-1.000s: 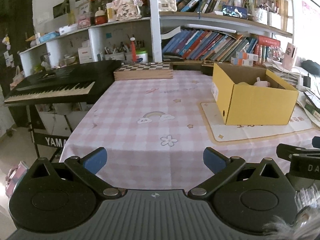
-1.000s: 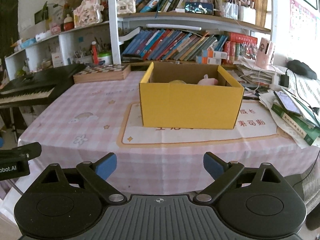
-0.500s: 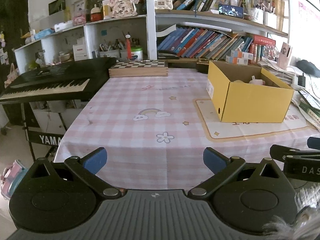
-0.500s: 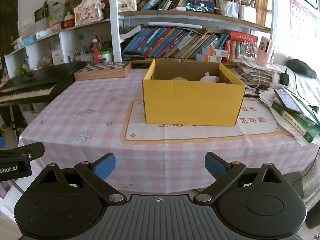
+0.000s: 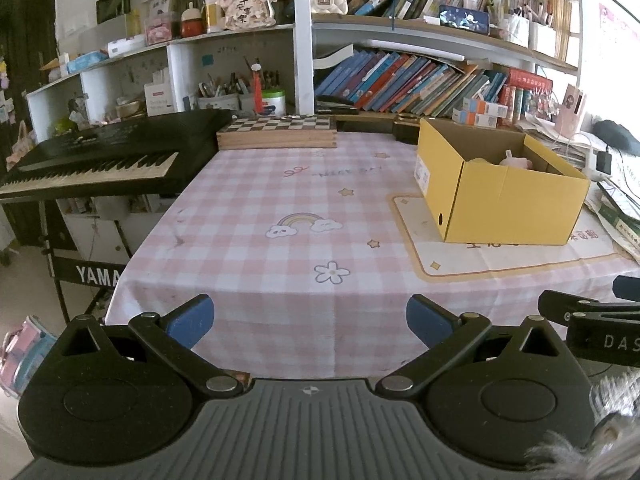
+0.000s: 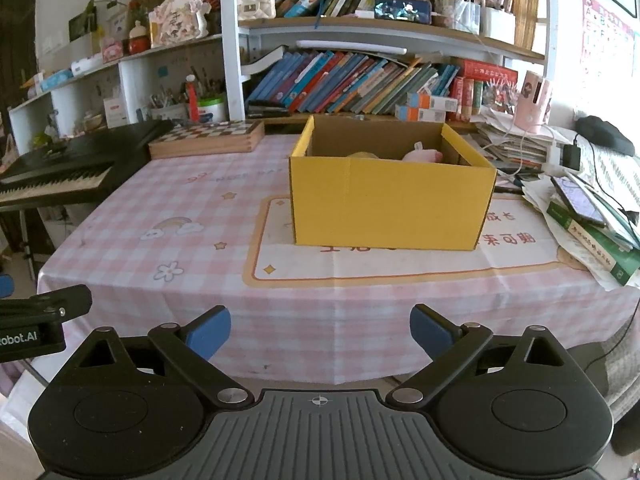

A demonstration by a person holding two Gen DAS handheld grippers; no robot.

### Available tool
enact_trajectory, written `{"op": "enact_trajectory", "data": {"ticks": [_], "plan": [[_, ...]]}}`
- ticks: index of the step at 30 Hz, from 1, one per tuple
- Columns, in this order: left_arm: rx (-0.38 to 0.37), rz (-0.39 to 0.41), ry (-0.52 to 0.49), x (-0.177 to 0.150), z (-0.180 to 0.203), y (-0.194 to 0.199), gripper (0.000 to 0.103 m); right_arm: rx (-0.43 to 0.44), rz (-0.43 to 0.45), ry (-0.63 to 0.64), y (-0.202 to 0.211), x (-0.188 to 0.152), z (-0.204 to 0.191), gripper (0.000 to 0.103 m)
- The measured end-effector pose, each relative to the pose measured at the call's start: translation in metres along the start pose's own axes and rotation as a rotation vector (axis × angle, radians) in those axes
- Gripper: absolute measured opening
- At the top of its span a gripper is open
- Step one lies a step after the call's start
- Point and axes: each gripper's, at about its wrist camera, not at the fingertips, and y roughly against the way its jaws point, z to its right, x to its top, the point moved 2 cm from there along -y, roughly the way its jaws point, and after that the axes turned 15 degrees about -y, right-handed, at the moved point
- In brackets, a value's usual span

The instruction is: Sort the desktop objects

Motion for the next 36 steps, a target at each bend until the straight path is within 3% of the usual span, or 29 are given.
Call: {"op": "enact_trajectory", "data": {"ticks": [36], "plan": [[-0.032,-0.004,0.01,-0.001,-0.004,-0.005,0.103,0.004,-0.03,0.011,-0.01,-0.002,-0.009,0.098]]}}
